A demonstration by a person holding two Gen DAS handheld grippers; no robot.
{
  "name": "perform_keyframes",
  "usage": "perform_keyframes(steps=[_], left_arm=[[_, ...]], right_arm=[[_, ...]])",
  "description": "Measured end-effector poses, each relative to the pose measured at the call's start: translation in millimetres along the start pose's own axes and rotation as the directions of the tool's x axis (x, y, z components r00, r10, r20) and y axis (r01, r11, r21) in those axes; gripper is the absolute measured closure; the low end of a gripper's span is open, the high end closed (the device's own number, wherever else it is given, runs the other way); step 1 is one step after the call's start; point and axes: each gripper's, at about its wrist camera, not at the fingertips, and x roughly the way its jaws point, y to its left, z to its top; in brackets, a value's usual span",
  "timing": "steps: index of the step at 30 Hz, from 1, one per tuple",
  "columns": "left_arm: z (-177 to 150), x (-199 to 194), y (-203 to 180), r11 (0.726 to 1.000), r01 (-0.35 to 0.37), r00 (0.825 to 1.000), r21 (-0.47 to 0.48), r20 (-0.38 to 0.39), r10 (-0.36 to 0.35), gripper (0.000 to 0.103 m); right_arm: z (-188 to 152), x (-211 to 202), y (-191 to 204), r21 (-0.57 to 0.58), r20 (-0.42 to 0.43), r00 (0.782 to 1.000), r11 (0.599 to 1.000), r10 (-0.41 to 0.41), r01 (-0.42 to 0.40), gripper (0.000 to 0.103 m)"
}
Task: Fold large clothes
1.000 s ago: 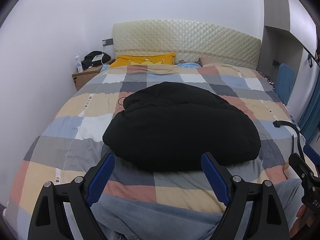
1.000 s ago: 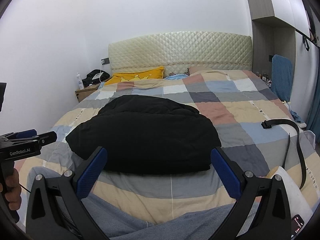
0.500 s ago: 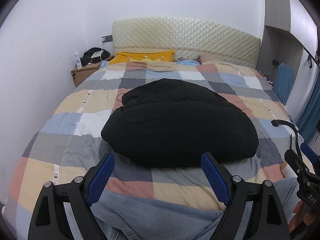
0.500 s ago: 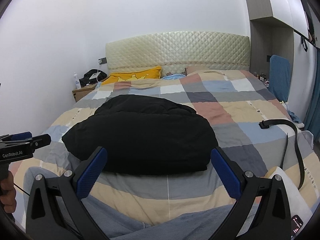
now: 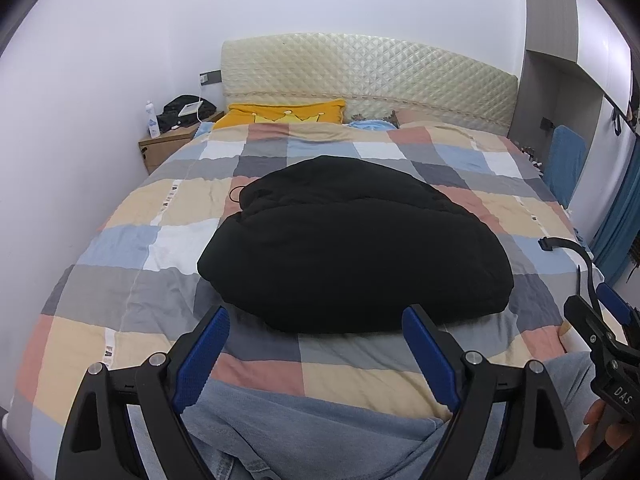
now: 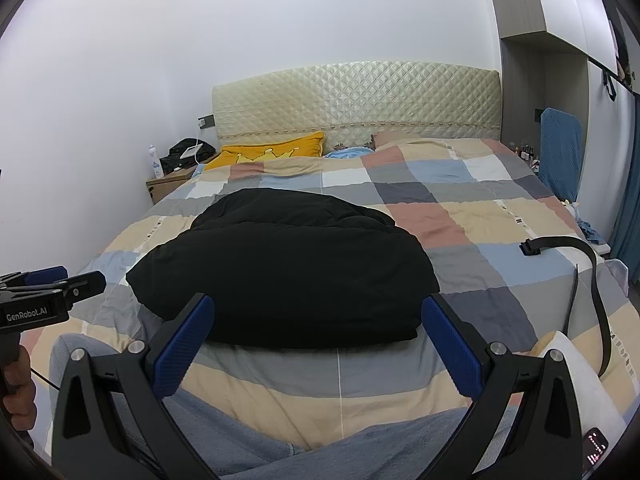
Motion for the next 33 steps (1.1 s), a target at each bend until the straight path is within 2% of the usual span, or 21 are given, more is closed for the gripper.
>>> perform_keyframes(steps=[12,33], left_arm=[[-4.4,3.5,4.0,1.000,0.024,1.000,-0.015,-0.009,-0.024,0.015],[-3.9,-8.5,3.5,0.999,0.051,0.999,-0.009,0.007,-0.051,0.015]], right_arm=[[-0.9,2.7,3.4,0.005,-0.010,1.000,1.000,0.003,-0.003,0.000],[1.8,-13.5,8.0,0.006,0.030,1.000,1.000,-0.006,0.006,0.000]])
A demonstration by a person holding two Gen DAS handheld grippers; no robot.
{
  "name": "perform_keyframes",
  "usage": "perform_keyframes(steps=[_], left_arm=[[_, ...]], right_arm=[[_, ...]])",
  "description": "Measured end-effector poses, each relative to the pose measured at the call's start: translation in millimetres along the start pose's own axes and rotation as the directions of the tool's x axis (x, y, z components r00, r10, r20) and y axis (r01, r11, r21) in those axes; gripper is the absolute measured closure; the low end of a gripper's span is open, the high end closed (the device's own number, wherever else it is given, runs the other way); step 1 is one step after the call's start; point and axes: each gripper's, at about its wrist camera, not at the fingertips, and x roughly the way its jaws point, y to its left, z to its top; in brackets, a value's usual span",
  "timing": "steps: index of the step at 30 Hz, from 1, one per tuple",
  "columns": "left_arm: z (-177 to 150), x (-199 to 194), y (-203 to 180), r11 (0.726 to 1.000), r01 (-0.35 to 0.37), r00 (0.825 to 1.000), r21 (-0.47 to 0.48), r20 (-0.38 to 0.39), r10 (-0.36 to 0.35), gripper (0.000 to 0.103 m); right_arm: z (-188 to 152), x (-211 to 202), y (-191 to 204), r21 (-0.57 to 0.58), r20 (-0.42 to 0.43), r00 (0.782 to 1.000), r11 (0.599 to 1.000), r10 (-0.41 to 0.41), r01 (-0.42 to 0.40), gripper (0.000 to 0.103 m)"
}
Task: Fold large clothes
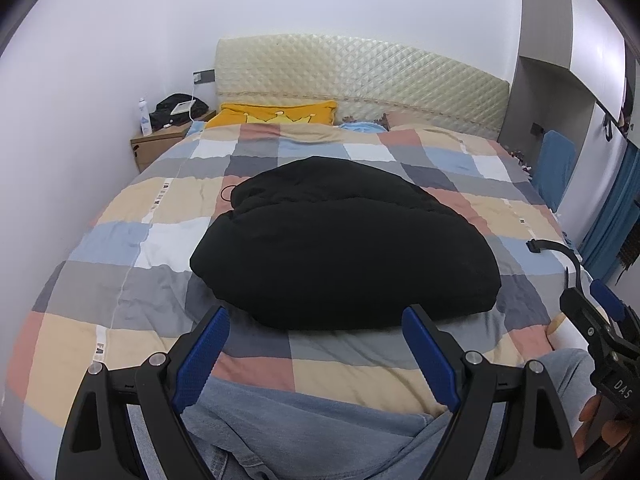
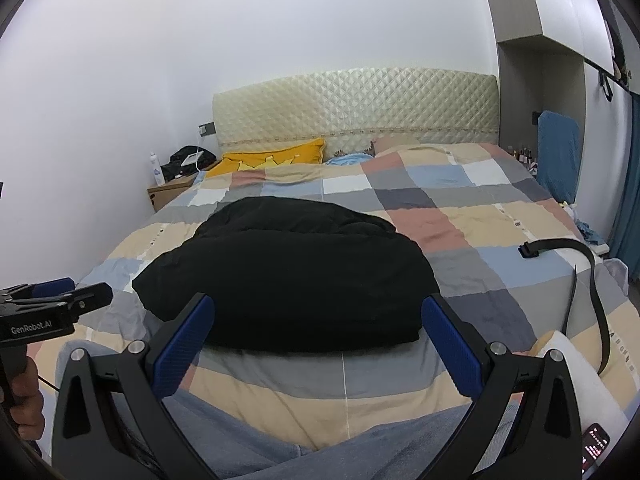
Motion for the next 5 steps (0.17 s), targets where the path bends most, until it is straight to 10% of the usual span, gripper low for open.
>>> perform_keyframes(steps=[5], left_arm=[[-0.7,-2.9,-0.3,1.000,0.004,1.000,0.000,0.006,-0.004,0.015]], right_arm=[[-0.4,-1.6,-2.6,0.011,0.000,1.000,1.000,-0.008,0.008,0.000]])
